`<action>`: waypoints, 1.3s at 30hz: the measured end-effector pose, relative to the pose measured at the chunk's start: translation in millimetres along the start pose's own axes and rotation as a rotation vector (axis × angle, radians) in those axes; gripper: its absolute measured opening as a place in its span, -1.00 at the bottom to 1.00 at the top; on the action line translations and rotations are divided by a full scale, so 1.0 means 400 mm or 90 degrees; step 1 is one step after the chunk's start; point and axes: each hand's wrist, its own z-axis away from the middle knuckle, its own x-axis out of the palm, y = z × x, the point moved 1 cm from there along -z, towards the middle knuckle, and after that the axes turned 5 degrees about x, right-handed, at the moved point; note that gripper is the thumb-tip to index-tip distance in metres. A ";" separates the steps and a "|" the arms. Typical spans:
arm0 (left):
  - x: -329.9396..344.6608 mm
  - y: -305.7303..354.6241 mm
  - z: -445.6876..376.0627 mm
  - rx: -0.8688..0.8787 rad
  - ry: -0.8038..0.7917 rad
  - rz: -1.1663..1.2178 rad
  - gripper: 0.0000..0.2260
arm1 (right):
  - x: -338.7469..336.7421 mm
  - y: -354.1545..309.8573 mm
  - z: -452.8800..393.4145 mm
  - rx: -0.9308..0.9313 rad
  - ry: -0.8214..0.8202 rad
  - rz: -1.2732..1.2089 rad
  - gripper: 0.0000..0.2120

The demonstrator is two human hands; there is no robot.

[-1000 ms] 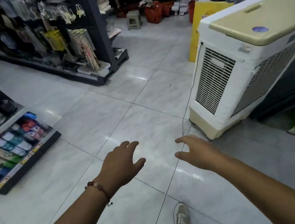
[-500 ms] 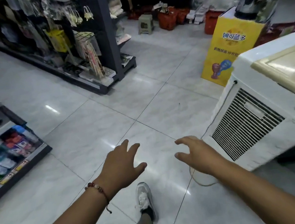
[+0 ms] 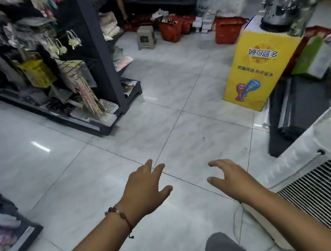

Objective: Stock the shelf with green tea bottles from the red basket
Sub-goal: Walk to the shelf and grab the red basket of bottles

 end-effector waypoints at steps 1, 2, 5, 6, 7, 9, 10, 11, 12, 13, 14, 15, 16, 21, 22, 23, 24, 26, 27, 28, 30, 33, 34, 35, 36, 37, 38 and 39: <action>-0.023 -0.015 -0.042 0.003 0.002 -0.002 -0.37 | -0.017 -0.008 -0.040 0.007 0.002 -0.005 -0.51; -0.042 -0.030 -0.085 0.005 0.004 -0.004 -0.37 | -0.035 -0.013 -0.082 0.013 0.006 -0.010 -0.50; -0.088 -0.070 -0.224 0.008 0.002 0.001 -0.37 | -0.089 -0.022 -0.214 0.031 0.016 -0.022 -0.49; -0.100 -0.082 -0.277 0.009 0.002 0.000 -0.37 | -0.106 -0.021 -0.263 0.036 0.017 -0.027 -0.49; -0.112 -0.094 -0.334 0.011 0.001 -0.003 -0.37 | -0.123 -0.018 -0.317 0.041 0.016 -0.033 -0.49; -0.135 -0.113 -0.452 0.012 -0.007 -0.009 -0.38 | -0.153 -0.013 -0.429 0.049 0.013 -0.043 -0.50; -0.148 -0.121 -0.519 0.013 -0.010 -0.010 -0.38 | -0.170 -0.010 -0.491 0.052 0.012 -0.047 -0.50; -0.162 -0.128 -0.591 0.015 -0.013 -0.011 -0.38 | -0.188 -0.007 -0.556 0.054 0.010 -0.050 -0.50; -0.178 -0.133 -0.664 0.017 -0.016 -0.014 -0.38 | -0.207 -0.004 -0.623 0.056 0.006 -0.055 -0.50; -0.195 -0.139 -0.740 0.016 -0.021 -0.015 -0.38 | -0.229 -0.002 -0.691 0.060 0.001 -0.059 -0.49; -0.215 -0.144 -0.814 0.013 -0.029 -0.016 -0.38 | -0.255 -0.003 -0.758 0.064 -0.009 -0.059 -0.49; -0.238 -0.148 -0.885 0.008 -0.038 -0.014 -0.38 | -0.284 -0.006 -0.823 0.068 -0.020 -0.052 -0.48; -0.263 -0.149 -0.951 0.005 -0.045 -0.012 -0.38 | -0.314 -0.010 -0.883 0.070 -0.029 -0.044 -0.48; -0.388 -0.175 -1.242 0.013 -0.026 -0.017 -0.41 | -0.482 -0.075 -1.169 0.041 -0.044 0.024 -0.47; -0.412 -0.184 -1.287 0.013 -0.012 -0.009 -0.41 | -0.515 -0.097 -1.218 0.032 -0.043 0.034 -0.48; -0.439 -0.194 -1.330 0.014 0.004 -0.003 -0.39 | -0.546 -0.119 -1.268 0.019 -0.040 0.043 -0.48; -0.463 -0.207 -1.371 0.016 0.018 0.003 -0.36 | -0.573 -0.141 -1.314 0.007 -0.039 0.051 -0.48; -0.503 -0.243 -1.456 0.004 0.033 0.017 -0.40 | -0.620 -0.181 -1.408 -0.013 -0.041 0.068 -0.48; -0.519 -0.266 -1.501 -0.003 0.038 0.023 -0.43 | -0.640 -0.200 -1.457 -0.021 -0.044 0.076 -0.48; -0.534 -0.289 -1.546 -0.010 0.045 0.029 -0.44 | -0.658 -0.217 -1.507 -0.028 -0.044 0.085 -0.48; -0.567 -0.340 -1.647 -0.019 0.058 0.032 -0.44 | -0.693 -0.256 -1.619 -0.038 -0.038 0.098 -0.48; -0.609 -0.428 -1.820 -0.024 0.060 0.039 -0.43 | -0.737 -0.319 -1.806 -0.044 -0.035 0.112 -0.48; -0.621 -0.459 -1.884 -0.023 0.058 0.039 -0.43 | -0.751 -0.340 -1.873 -0.044 -0.034 0.116 -0.48; -0.634 -0.490 -1.951 -0.024 0.056 0.040 -0.42 | -0.765 -0.360 -1.944 -0.042 -0.034 0.118 -0.48; -0.650 -0.521 -2.023 -0.023 0.052 0.040 -0.42 | -0.780 -0.382 -2.017 -0.040 -0.032 0.118 -0.47; -0.668 -0.551 -2.096 -0.019 0.045 0.039 -0.42 | -0.794 -0.405 -2.092 -0.035 -0.029 0.118 -0.47; -0.691 -0.581 -2.168 -0.012 0.036 0.034 -0.42 | -0.811 -0.429 -2.165 -0.029 -0.026 0.115 -0.47; -0.718 -0.610 -2.240 -0.003 0.027 0.026 -0.42 | -0.829 -0.455 -2.235 -0.020 -0.023 0.108 -0.47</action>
